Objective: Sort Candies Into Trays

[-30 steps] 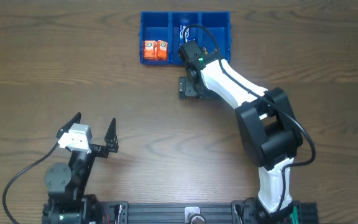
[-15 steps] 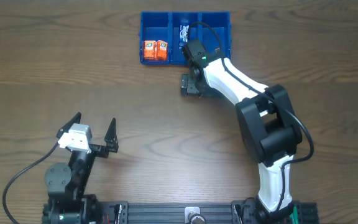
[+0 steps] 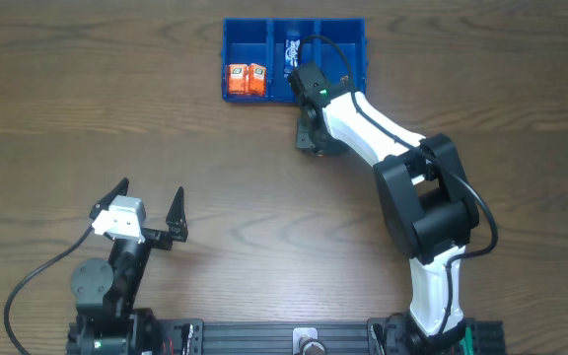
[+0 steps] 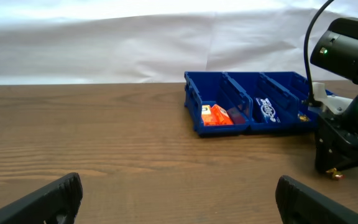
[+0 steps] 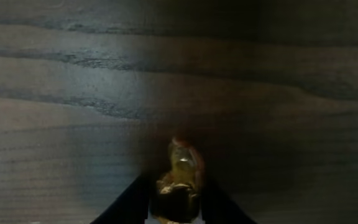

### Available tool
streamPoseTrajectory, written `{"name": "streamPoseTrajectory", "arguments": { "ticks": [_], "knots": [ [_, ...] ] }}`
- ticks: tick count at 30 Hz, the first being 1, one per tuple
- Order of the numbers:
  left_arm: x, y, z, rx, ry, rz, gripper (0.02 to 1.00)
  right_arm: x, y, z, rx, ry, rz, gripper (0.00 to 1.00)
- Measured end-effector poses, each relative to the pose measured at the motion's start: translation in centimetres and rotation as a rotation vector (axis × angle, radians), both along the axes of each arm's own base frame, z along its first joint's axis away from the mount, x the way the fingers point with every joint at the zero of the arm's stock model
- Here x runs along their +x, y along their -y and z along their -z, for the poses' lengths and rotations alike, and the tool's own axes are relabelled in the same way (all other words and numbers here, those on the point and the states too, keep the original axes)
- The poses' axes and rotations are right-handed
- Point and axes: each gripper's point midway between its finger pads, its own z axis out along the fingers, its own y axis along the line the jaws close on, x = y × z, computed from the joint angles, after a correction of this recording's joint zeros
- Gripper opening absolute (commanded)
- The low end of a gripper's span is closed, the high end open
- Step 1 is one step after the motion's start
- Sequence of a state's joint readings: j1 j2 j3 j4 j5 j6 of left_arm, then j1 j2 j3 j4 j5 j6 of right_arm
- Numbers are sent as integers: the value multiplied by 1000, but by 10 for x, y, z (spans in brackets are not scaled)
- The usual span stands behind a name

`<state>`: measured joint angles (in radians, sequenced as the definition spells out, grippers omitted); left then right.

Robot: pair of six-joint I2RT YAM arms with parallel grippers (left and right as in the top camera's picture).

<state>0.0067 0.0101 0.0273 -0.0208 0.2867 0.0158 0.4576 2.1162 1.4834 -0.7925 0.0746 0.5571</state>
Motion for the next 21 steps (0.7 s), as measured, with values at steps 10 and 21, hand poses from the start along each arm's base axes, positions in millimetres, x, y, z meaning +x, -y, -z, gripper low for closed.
{"name": "streamPoseTrajectory", "arguments": {
  "ticks": [10, 21],
  "knots": [
    [0, 0, 0, 0, 0, 0, 998, -3, 4, -25, -2, 24, 0, 207],
    [0, 0, 0, 0, 0, 0, 998, 109, 58, -245, 62, 674, 98, 202]
  ]
}}
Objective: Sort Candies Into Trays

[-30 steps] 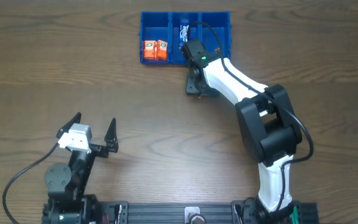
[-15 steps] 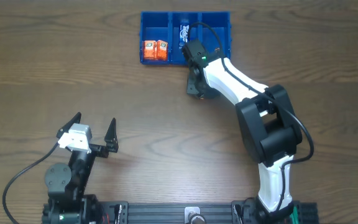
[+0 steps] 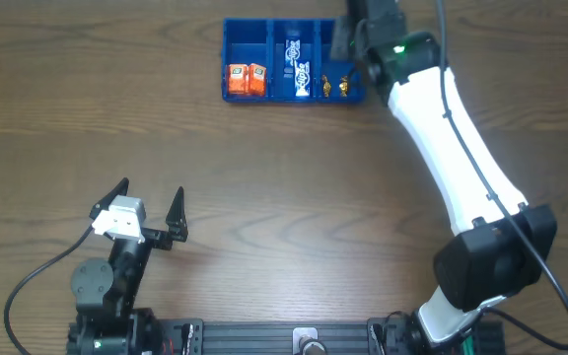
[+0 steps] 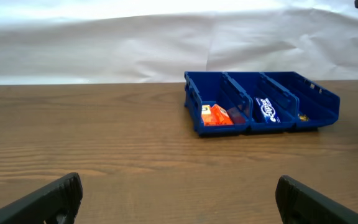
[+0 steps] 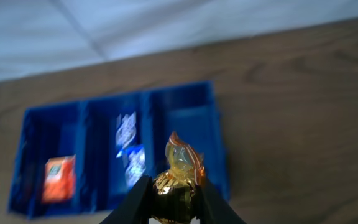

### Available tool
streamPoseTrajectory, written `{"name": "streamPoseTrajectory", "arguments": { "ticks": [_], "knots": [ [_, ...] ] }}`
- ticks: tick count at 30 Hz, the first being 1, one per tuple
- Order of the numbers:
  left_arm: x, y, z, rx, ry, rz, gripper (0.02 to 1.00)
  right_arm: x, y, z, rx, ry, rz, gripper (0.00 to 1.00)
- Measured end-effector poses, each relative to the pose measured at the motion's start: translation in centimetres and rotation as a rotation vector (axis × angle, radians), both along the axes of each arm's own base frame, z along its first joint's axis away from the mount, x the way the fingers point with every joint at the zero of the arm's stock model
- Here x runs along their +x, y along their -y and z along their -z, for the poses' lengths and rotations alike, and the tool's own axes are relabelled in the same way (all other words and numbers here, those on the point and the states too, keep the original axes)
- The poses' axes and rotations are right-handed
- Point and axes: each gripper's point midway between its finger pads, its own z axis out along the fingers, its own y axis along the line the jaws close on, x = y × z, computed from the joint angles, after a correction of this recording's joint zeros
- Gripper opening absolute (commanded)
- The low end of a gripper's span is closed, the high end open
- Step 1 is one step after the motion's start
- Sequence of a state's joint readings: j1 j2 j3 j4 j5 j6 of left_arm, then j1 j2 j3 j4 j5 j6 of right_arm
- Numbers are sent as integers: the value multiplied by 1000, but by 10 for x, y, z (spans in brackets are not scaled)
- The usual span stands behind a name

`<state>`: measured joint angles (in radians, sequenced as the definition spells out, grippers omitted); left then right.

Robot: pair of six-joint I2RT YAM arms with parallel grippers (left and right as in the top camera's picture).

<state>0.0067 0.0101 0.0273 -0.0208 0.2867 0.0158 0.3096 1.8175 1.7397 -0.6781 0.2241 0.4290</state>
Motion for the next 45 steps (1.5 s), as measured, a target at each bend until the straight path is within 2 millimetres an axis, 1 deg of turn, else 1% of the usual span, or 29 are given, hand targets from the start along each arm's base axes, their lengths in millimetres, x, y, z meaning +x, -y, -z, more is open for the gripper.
{"name": "streamPoseTrajectory", "arguments": {
  "ticks": [1, 2, 3, 4, 6, 8, 10, 12, 16, 20, 21, 22, 23, 24, 28, 32, 33, 34, 35, 36, 38, 39, 40, 41, 42, 43, 44, 45],
  "knots": [
    [0, 0, 0, 0, 0, 0, 998, 4, 4, 2, -6, 3, 7, 202],
    [0, 0, 0, 0, 0, 0, 998, 14, 8, 12, -21, 2, 13, 202],
    [0, 0, 0, 0, 0, 0, 996, 18, 7, 20, -30, -6, 10, 202],
    [0, 0, 0, 0, 0, 0, 998, 22, 5, 33, -40, -23, 5, 202],
    [0, 0, 0, 0, 0, 0, 998, 27, 3, 50, -52, -47, -2, 207],
    [0, 0, 0, 0, 0, 0, 998, 32, 1, 82, -73, -101, -9, 224],
    [0, 0, 0, 0, 0, 0, 998, 32, 1, 99, -84, -134, -11, 248],
    [0, 0, 0, 0, 0, 0, 998, 32, 1, 105, -90, -146, -13, 266],
    [0, 0, 0, 0, 0, 0, 998, 33, -1, 104, -88, -138, -15, 272],
    [0, 0, 0, 0, 0, 0, 998, 32, -11, 103, -89, -131, -35, 303],
    [0, 0, 0, 0, 0, 0, 998, 31, -14, 103, -90, -130, -42, 340],
    [0, 0, 0, 0, 0, 0, 996, 31, -17, 103, -90, -129, -47, 533],
    [0, 0, 0, 0, 0, 0, 998, 30, -19, 103, -92, -130, -53, 836],
    [0, 0, 0, 0, 0, 0, 998, 30, -20, 103, -91, -130, -55, 1000],
    [0, 0, 0, 0, 0, 0, 998, 28, -20, 104, -100, -140, -60, 1000],
    [0, 0, 0, 0, 0, 0, 998, 19, -16, 109, -122, -184, -66, 1000],
    [0, 0, 0, 0, 0, 0, 998, 16, -14, 106, -126, -187, -68, 1000],
    [0, 0, 0, 0, 0, 0, 998, 13, -11, 99, -128, -184, -68, 1000],
    [0, 0, 0, 0, 0, 0, 998, 9, -6, 87, -131, -174, -70, 1000],
    [0, 0, 0, 0, 0, 0, 998, 3, 2, 65, -137, -148, -72, 1000],
    [0, 0, 0, 0, 0, 0, 996, -12, 20, 9, -150, -58, -75, 998],
    [0, 0, 0, 0, 0, 0, 998, -31, 35, -40, -160, 35, -56, 1000],
    [0, 0, 0, 0, 0, 0, 998, -50, 45, -74, -167, 105, -41, 1000],
    [0, 0, 0, 0, 1, 0, 998, -70, 53, -105, -164, 182, -28, 1000],
    [0, 0, 0, 0, 0, 0, 998, -88, 60, -122, -162, 234, -18, 1000],
    [0, 0, 0, 0, 0, 0, 998, -114, 70, -140, -164, 292, -3, 1000],
    [0, 0, 0, 0, 0, 0, 998, -125, 73, -142, -157, 334, 4, 1000],
    [0, 0, 0, 0, 0, 0, 998, -136, 78, -133, -163, 332, 8, 1000]
  ]
}}
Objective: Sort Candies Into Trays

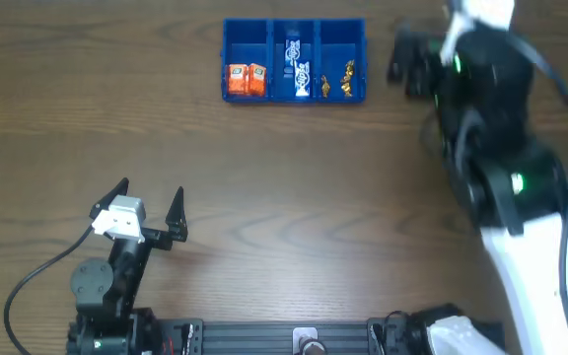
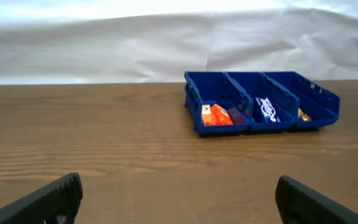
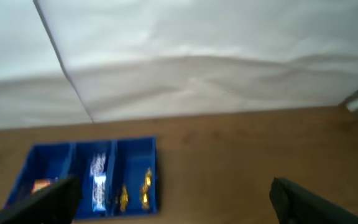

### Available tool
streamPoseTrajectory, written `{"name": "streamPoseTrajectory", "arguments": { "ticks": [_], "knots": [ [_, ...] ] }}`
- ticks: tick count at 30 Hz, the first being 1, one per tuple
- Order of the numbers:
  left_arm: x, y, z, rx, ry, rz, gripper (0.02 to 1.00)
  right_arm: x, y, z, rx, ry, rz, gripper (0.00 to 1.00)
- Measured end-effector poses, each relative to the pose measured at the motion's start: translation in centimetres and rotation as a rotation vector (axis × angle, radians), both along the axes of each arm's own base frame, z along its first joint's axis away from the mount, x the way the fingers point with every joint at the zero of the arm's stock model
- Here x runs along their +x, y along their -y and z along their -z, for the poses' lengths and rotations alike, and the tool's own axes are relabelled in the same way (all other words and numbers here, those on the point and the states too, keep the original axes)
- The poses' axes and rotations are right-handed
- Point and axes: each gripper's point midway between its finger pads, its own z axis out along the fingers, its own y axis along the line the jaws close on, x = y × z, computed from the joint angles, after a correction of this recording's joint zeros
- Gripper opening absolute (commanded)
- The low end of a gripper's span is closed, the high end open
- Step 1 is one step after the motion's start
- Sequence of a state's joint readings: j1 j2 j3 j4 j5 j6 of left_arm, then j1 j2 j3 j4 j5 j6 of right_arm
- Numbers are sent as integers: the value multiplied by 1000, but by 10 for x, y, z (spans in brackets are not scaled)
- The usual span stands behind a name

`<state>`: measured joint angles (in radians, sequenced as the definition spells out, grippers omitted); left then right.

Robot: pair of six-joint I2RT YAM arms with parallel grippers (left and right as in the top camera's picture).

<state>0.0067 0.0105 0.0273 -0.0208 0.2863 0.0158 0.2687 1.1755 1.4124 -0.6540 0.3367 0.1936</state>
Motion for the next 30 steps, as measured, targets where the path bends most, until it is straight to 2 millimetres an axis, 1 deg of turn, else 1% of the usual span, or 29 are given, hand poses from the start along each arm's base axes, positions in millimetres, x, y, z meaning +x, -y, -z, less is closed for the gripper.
{"name": "streamPoseTrajectory", "arguments": {
  "ticks": [2, 3, 4, 6, 7, 9, 12, 13, 14, 15, 18, 20, 23, 27, 30],
  "knots": [
    [0, 0, 0, 0, 0, 0, 996, -20, 11, 36, -10, -37, 13, 1000],
    [0, 0, 0, 0, 0, 0, 998, -25, 18, 52, -11, -52, 23, 1000],
    [0, 0, 0, 0, 0, 0, 998, -32, 28, 74, -8, -75, 41, 1000],
    [0, 0, 0, 0, 0, 0, 998, -44, 43, 102, 1, -80, 72, 1000],
    [0, 0, 0, 0, 0, 0, 996, -52, 48, 110, 9, -69, 78, 998],
    [0, 0, 0, 0, 1, 0, 998, -67, 54, 117, 23, -17, 86, 998],
    [0, 0, 0, 0, 0, 0, 998, -89, 57, 121, 48, 96, 77, 1000],
    [0, 0, 0, 0, 0, 0, 998, -98, 56, 128, 61, 149, 60, 998],
    [0, 0, 0, 0, 0, 0, 998, -102, 56, 135, 66, 155, 53, 1000],
    [0, 0, 0, 0, 0, 0, 996, -104, 56, 139, 71, 174, 47, 1000],
    [0, 0, 0, 0, 0, 0, 998, -112, 54, 161, 83, 207, 28, 1000],
    [0, 0, 0, 0, 0, 0, 998, -114, 49, 174, 93, 223, -2, 998],
    [0, 0, 0, 0, 0, 0, 998, -115, 43, 182, 102, 262, -38, 998],
    [0, 0, 0, 0, 1, 0, 998, -117, 39, 185, 83, 332, -74, 1000],
    [0, 0, 0, 0, 0, 0, 998, -117, 37, 196, 77, 357, -86, 1000]
  ]
}}
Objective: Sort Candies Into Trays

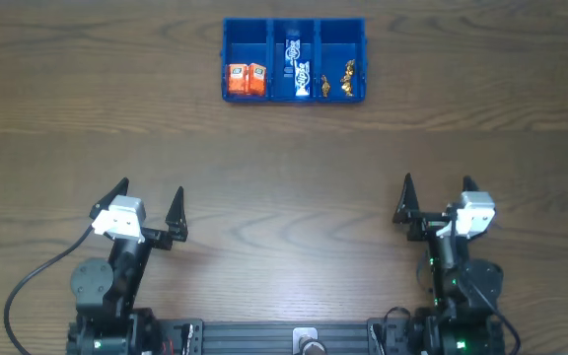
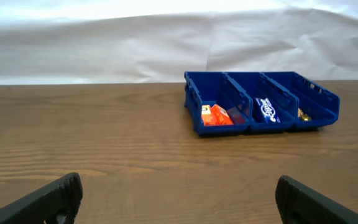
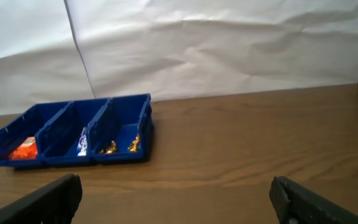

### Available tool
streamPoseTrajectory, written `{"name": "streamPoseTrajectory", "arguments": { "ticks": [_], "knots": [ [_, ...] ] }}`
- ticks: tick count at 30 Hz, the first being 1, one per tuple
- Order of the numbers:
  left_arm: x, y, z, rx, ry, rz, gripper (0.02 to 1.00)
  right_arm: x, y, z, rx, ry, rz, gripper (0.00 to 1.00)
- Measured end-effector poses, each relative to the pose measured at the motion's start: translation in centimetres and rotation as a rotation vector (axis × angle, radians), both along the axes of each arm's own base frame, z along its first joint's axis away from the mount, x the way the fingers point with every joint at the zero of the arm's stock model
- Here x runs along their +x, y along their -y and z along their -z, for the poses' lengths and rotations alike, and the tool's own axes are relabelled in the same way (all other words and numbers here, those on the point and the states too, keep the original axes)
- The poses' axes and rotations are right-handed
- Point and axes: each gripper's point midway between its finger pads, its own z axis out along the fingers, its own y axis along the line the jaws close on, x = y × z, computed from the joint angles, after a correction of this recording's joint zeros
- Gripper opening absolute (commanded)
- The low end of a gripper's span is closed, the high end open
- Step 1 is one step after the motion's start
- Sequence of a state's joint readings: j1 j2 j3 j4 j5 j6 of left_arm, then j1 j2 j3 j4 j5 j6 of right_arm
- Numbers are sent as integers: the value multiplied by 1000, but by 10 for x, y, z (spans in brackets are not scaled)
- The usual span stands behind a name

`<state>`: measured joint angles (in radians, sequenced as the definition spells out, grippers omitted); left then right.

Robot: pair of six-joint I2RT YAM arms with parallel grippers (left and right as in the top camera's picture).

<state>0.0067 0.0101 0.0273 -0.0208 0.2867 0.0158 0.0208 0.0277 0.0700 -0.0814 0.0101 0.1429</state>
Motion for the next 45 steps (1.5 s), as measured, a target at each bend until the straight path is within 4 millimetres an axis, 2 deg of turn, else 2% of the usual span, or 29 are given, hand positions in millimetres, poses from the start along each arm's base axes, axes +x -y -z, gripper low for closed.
{"name": "streamPoseTrajectory", "arguments": {
  "ticks": [5, 45],
  "knots": [
    [0, 0, 0, 0, 0, 0, 998, 2, -2, 23, -6, -33, -11, 1000],
    [0, 0, 0, 0, 0, 0, 998, 2, -2, 24, -12, -37, -10, 998]
  ]
}}
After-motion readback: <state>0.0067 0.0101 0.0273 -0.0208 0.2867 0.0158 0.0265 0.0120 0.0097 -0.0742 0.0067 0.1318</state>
